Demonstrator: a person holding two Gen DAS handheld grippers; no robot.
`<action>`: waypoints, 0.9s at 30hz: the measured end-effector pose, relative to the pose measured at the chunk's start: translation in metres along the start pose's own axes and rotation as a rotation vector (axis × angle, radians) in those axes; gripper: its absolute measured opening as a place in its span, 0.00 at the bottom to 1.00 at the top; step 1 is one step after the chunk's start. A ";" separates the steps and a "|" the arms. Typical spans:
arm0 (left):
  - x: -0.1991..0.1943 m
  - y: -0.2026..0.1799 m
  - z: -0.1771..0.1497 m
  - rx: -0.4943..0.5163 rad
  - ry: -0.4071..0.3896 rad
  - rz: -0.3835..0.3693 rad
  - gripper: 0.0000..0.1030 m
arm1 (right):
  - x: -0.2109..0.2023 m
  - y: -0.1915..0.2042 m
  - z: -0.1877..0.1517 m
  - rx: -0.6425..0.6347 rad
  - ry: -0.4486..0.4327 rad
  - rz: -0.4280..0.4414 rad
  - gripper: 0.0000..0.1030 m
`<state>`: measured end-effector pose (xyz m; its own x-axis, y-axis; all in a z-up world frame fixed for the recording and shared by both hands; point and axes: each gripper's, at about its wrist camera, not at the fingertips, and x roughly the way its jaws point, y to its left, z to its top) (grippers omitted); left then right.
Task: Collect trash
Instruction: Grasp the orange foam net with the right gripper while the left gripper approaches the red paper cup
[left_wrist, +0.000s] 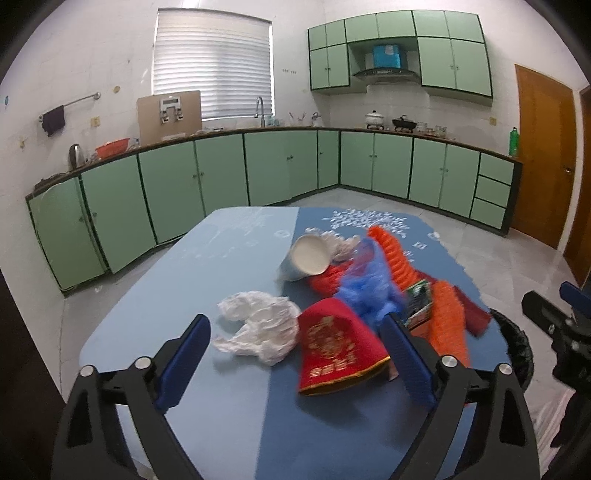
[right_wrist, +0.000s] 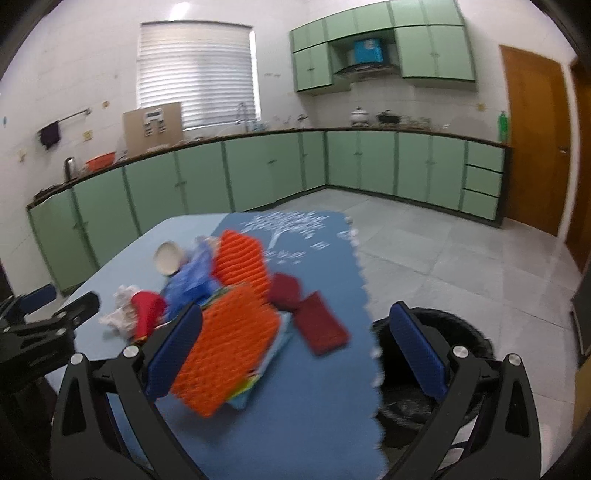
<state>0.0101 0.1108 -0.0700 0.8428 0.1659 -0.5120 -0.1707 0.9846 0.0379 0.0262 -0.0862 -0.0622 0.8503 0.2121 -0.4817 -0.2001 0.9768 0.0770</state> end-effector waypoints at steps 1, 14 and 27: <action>0.002 0.003 -0.001 -0.002 0.004 0.003 0.87 | 0.003 0.006 -0.002 -0.005 0.012 0.016 0.88; 0.014 0.021 -0.016 -0.036 0.054 0.012 0.85 | 0.035 0.035 -0.022 -0.038 0.136 0.113 0.76; 0.022 0.028 -0.023 -0.047 0.080 0.025 0.85 | 0.062 0.037 -0.040 -0.057 0.259 0.222 0.43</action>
<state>0.0124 0.1410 -0.1000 0.7949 0.1837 -0.5783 -0.2167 0.9762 0.0123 0.0522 -0.0377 -0.1239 0.6322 0.3976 -0.6650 -0.3996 0.9026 0.1598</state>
